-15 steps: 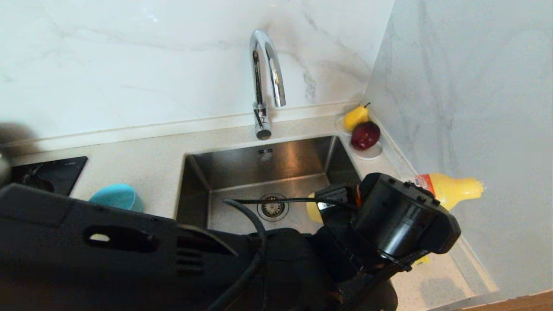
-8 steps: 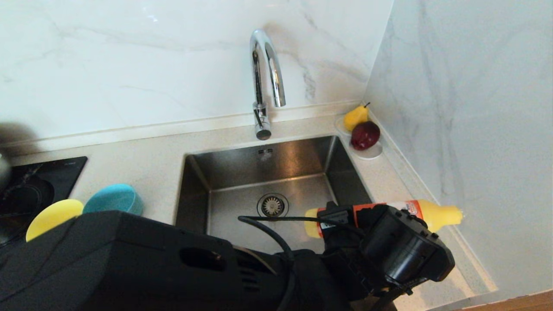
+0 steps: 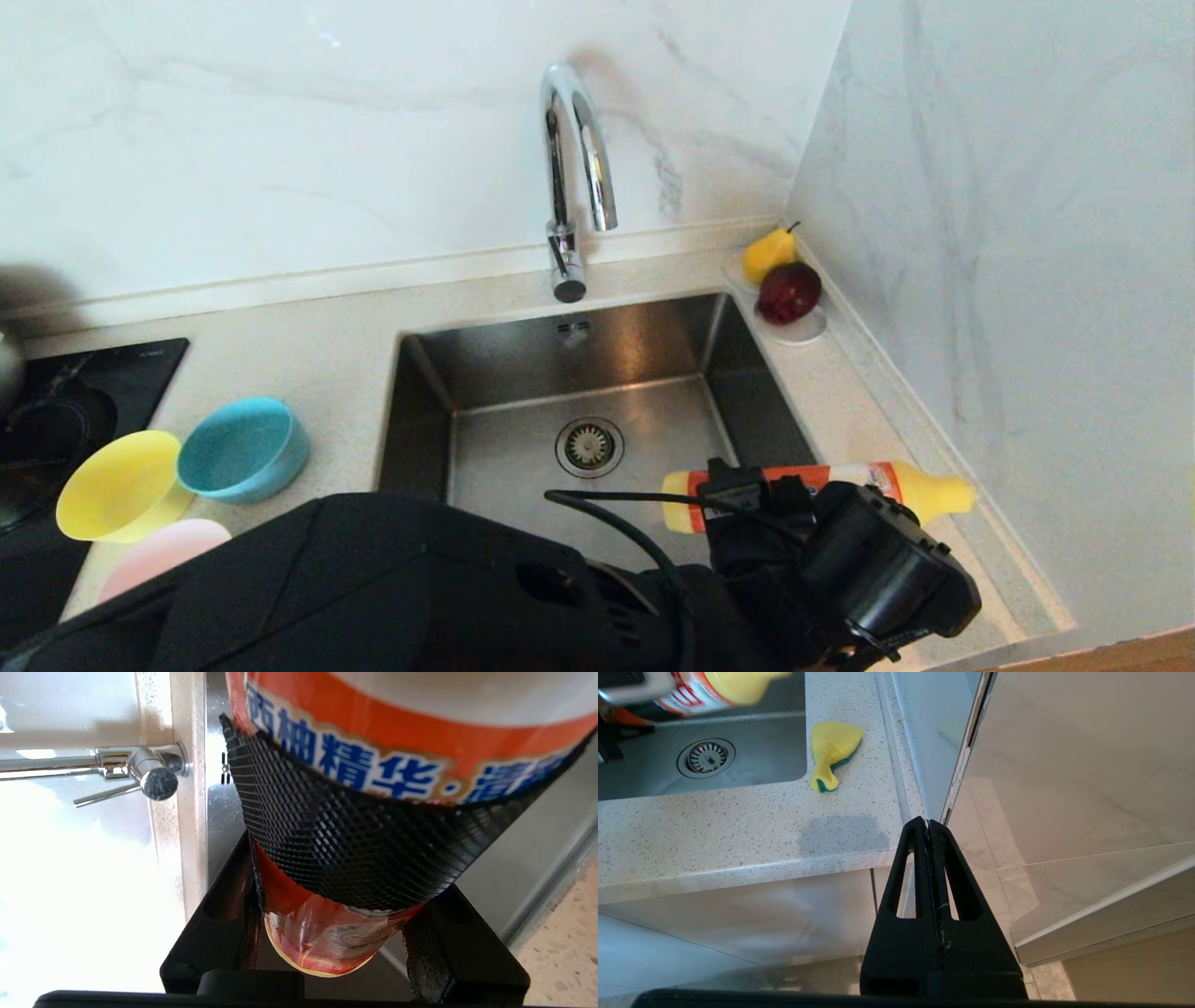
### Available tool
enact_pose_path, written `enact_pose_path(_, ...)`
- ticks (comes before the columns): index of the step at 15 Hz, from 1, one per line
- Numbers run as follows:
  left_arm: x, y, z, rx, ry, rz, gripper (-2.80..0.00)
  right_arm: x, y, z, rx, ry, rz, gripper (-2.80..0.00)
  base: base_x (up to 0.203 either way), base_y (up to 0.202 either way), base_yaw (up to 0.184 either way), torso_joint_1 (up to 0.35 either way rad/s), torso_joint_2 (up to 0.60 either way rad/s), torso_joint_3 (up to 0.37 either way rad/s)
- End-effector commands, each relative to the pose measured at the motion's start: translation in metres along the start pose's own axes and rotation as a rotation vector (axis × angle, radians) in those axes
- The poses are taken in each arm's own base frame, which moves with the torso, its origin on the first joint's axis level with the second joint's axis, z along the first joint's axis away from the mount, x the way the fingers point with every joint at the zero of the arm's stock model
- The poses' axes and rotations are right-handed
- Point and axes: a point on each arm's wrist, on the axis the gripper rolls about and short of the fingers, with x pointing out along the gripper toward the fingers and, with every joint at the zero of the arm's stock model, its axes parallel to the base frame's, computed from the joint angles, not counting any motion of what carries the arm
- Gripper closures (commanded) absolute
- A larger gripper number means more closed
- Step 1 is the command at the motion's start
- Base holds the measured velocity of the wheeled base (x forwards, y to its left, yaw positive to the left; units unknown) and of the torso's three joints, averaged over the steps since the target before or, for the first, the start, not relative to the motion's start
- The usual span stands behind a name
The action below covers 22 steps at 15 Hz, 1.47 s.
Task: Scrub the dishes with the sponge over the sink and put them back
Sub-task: Squeeze it onto the sponge
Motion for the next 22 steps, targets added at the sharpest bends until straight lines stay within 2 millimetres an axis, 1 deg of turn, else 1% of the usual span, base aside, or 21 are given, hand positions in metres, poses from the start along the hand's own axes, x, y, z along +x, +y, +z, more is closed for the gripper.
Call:
enact_pose_path(1,0.005,-0.011,-0.002,0.038,0.027,0.001,0.0,0.0,0.0,0.0,0.0,0.001,0.0,0.0,0.0,0.0,0.0,0.0,0.0,0.0)
enact_pose_path(3,0.007,-0.017,-0.003,0.065,0.039,-0.007,0.0,0.0,0.0,0.0,0.0,0.001,0.0,0.0,0.0,0.0,0.0,0.0,0.0,0.0)
enact_pose_path(10,0.017,-0.024,0.0,0.148,0.083,0.019,0.0,0.0,0.0,0.0,0.0,0.001,0.0,0.0,0.0,0.0,0.0,0.0,0.0,0.0)
enact_pose_path(12,0.017,-0.021,0.002,0.186,0.086,0.015,0.0,0.0,0.0,0.0,0.0,0.001,0.0,0.0,0.0,0.0,0.0,0.0,0.0,0.0)
enact_pose_path(15,0.018,-0.015,0.01,0.196,0.089,0.013,0.0,0.0,0.0,0.0,0.0,0.001,0.0,0.0,0.0,0.0,0.0,0.0,0.0,0.0)
enact_pose_path(18,0.024,-0.024,0.009,0.228,0.116,0.011,0.0,0.0,0.0,0.0,0.0,0.001,0.0,0.0,0.0,0.0,0.0,0.0,0.0,0.0)
enact_pose_path(22,0.033,-0.029,0.01,0.229,0.138,0.02,0.0,0.0,0.0,0.0,0.0,0.001,0.0,0.0,0.0,0.0,0.0,0.0,0.0,0.0)
